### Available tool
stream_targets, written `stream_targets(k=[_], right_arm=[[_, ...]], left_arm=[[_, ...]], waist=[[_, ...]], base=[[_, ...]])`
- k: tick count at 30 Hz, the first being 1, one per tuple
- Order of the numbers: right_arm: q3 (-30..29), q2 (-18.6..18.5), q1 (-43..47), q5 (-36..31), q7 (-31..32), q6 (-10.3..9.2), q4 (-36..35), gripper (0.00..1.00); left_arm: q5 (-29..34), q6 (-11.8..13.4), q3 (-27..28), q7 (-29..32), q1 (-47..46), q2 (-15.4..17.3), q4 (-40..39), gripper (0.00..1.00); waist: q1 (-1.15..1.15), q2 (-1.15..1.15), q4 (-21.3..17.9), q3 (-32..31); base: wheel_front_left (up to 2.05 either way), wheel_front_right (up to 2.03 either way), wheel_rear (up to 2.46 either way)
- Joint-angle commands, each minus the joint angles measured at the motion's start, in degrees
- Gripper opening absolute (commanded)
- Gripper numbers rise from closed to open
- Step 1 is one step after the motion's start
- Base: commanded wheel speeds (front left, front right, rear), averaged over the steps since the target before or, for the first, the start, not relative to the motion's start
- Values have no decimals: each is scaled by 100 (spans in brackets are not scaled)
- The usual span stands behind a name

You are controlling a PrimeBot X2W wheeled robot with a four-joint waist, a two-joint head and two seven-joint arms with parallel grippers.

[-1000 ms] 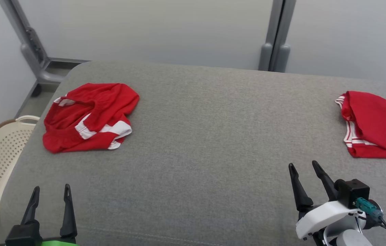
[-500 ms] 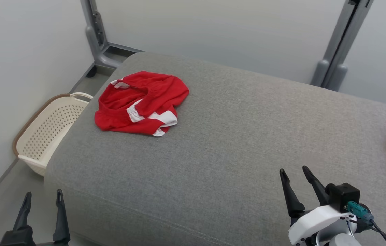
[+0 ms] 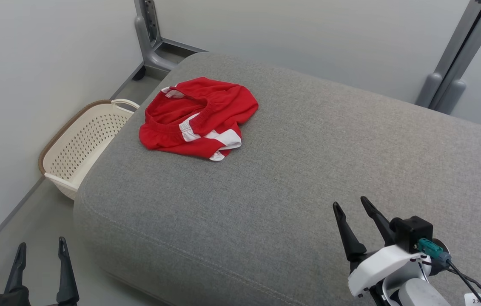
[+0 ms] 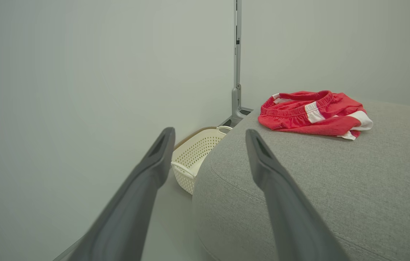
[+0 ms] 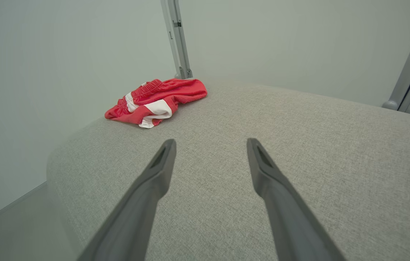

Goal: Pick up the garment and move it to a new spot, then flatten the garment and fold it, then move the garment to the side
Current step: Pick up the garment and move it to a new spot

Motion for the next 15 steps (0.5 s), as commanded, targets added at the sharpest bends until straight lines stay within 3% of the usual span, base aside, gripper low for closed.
stream_targets(k=[1, 15], right_arm=[[7, -53, -51, 48, -23, -3, 26, 100], [-83, -88, 169, 9, -23, -3, -56, 100]], left_arm=[[-52, 26, 14, 2, 54, -26, -28, 100], [-106, -273, -334, 2, -586, 229, 335, 100]], waist=[[0, 0, -5, -2], [0, 0, -349, -68]], base=[[0, 0, 0], [0, 0, 0]])
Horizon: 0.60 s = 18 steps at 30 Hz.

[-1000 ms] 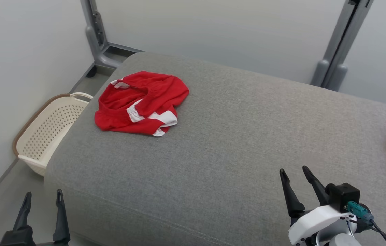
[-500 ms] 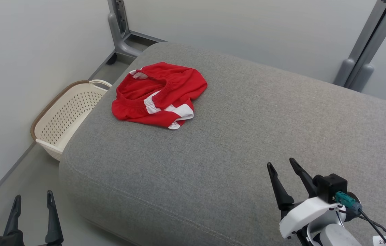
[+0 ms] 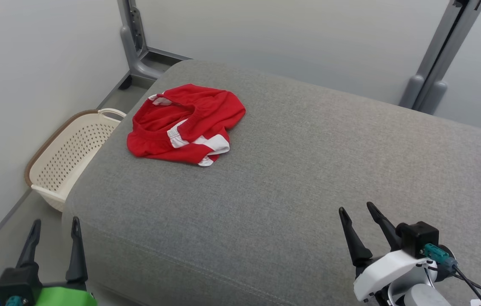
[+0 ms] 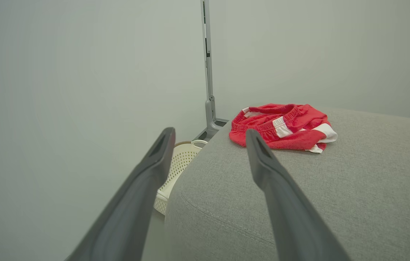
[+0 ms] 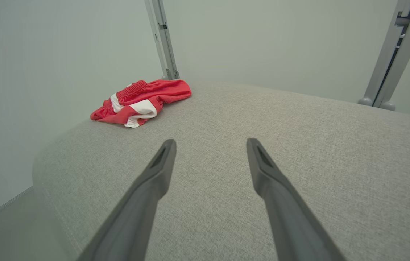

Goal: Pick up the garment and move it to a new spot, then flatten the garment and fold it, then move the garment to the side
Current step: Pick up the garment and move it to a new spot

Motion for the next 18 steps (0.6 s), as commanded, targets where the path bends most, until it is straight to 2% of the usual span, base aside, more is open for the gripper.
stream_targets(k=[1, 9, 18], right_arm=[[20, -35, -25, -39, -23, -3, -23, 100], [154, -123, -284, -55, -23, -3, -25, 100], [299, -222, -764, -111, -22, -3, -51, 100]], left_arm=[[-75, -46, -32, 2, -222, 50, 25, 100], [-249, -139, -220, 25, -1012, 455, 357, 100], [-508, -181, -479, 110, -2158, 1022, 889, 100]], waist=[[0, 0, -178, 80], [0, 0, -634, 369], [0, 0, -1352, 975]], base=[[0, 0, 0], [0, 0, 0], [0, 0, 0]])
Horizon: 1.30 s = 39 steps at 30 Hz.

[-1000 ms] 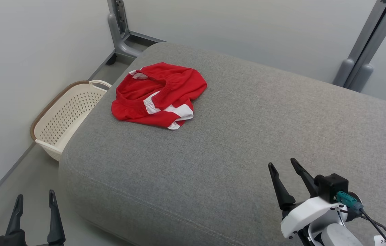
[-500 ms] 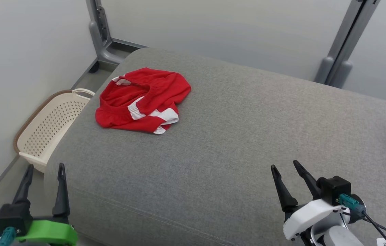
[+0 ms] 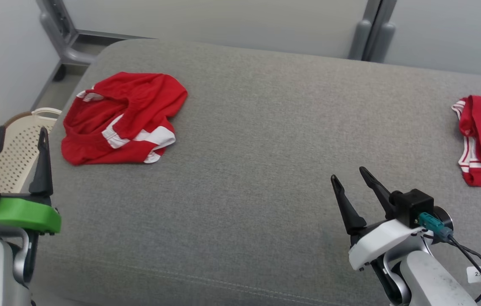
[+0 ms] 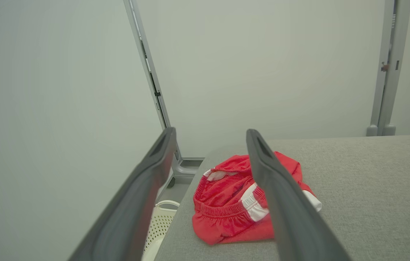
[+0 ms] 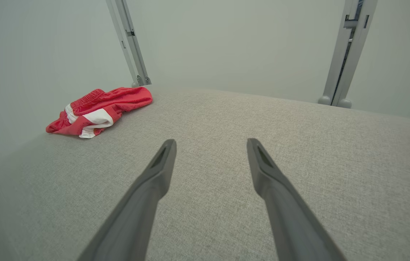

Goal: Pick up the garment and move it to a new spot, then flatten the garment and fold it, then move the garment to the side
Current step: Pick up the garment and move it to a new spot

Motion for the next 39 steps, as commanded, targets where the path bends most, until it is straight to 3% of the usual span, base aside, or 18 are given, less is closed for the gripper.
stream_targets(k=[1, 14, 22, 30, 39], right_arm=[[-5, -37, -99, -24, -22, -3, -8, 100], [-29, -43, -411, -134, -23, -3, -218, 100], [43, -71, -549, -156, -22, -2, -519, 100], [-2, -40, -615, -201, -22, -3, -574, 100], [-34, -23, -651, -219, -22, -3, -574, 100]], left_arm=[[-116, -13, -15, 20, -238, 83, 99, 100], [-1005, -19, -828, 144, -1551, 877, 1283, 100], [-1717, -18, -1697, 290, -2318, 1362, 2245, 100], [-2242, -13, -2316, 489, -2746, 1562, 2925, 100], [-2946, -12, -2927, 1224, -3034, 1775, 3437, 100]], waist=[[0, 0, -466, 442], [0, 0, -1143, 980], [0, 0, -1444, 1318], [0, 0, -1675, 1575], [0, 0, -1792, 1671]], base=[[0, 0, 0], [0, 0, 0], [0, 0, 0], [0, 0, 0], [0, 0, 0]])
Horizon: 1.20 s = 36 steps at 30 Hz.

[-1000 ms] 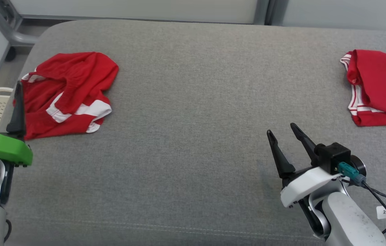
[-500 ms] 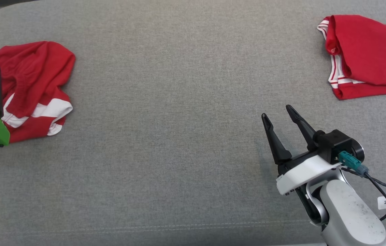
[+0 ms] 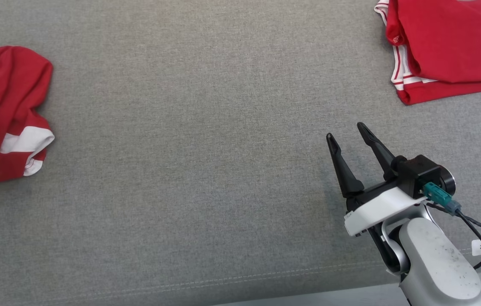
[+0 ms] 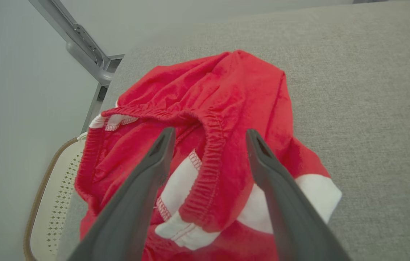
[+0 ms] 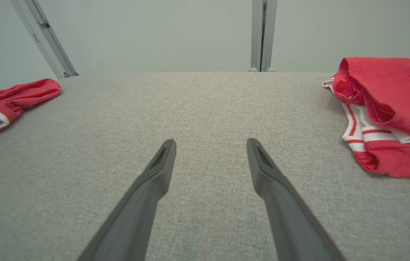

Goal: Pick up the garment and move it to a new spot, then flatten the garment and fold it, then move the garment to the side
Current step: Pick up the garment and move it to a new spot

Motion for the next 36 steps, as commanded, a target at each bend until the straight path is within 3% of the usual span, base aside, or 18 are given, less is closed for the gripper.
stream_targets(k=[1, 11, 12, 13, 14, 15, 23, 36], right_arm=[[-11, -9, -61, -38, -22, -3, -19, 100], [-5, -20, -114, -54, -22, -3, -40, 100], [-9, -22, -114, -58, -22, -3, -43, 100], [-12, -22, -115, -62, -22, -3, -40, 100], [-16, -20, -118, -71, -22, -3, -37, 100], [-18, -20, -120, -77, -22, -3, -31, 100], [-13, 6, -110, -64, -22, -3, 50, 100], [46, 129, -12, 84, -22, -3, 192, 100]], left_arm=[[-54, 6, -61, 92, -92, 58, 50, 100], [-609, 6, -734, 653, -336, 263, 257, 100], [-643, 6, -778, 631, -353, 260, 262, 91], [-648, 6, -850, 613, -364, 270, 257, 45], [-683, 6, -914, 598, -371, 281, 259, 38], [-679, 6, -979, 557, -387, 300, 258, 0], [-853, 6, -1351, -2, -608, 321, 134, 0], [-624, 6, -2244, -581, -1145, 403, -539, 0]], waist=[[0, 0, -27, 23], [0, 0, -81, 121], [0, 0, -82, 132], [0, 0, -80, 140], [0, 0, -76, 146], [0, 0, -72, 149], [0, 0, 21, 45], [0, 0, 54, -444]], base=[[0, 0, 0], [0, 0, 0], [0, 0, 0], [0, 0, 0], [0, 0, 0], [0, 0, 0], [0, 0, 0], [0, 0, 0]])
